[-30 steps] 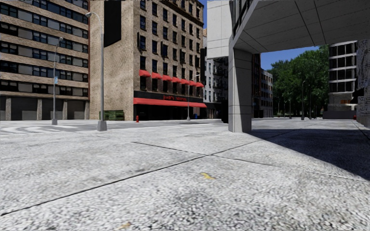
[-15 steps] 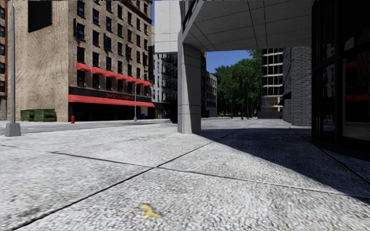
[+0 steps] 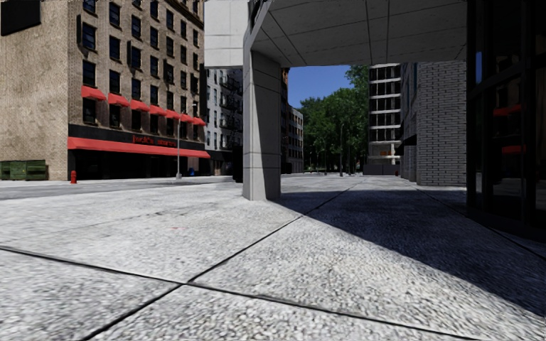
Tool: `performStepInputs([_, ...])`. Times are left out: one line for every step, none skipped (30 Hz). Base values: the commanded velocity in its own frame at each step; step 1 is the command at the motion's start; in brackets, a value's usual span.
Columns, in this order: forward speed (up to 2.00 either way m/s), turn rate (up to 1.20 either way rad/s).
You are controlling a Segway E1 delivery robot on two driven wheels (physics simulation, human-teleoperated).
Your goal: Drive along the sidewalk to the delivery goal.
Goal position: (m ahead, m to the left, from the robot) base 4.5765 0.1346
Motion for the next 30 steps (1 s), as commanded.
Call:
performStepInputs([1.75,-0.67])
performStepInputs([1.75,-0.67])
performStepInputs([1.75,-0.68])
performStepInputs([1.75,-0.68])
performStepInputs([1.75,-0.69])
performStepInputs([1.75,-0.3])
performStepInputs([1.75,-0.3])
performStepInputs([1.75,-0.08])
performStepInputs([1.75,-0.01])
performStepInputs([1.75,0.0])
performStepInputs([1.75,0.0])
performStepInputs([1.75,0.0])
performStepInputs([1.75,0.0])
performStepInputs([1.75,0.0])
performStepInputs([1.75,0.0])
performStepInputs([1.75,0.0])
performStepInputs([1.75,0.0])
performStepInputs([1.75,0.0])
performStepInputs([1.75,0.0])
performStepInputs([1.75,0.0])
performStepInputs([1.75,0.0])
performStepInputs([1.75,0.0])
performStepInputs([1.75,0.0])
performStepInputs([1.75,0.0])
performStepInputs([1.75,0.0])
performStepInputs([1.75,0.04])
performStepInputs([1.75,0.04])
performStepInputs([1.75,0.23])
performStepInputs([1.75,0.37])
performStepInputs([1.75,0.44])
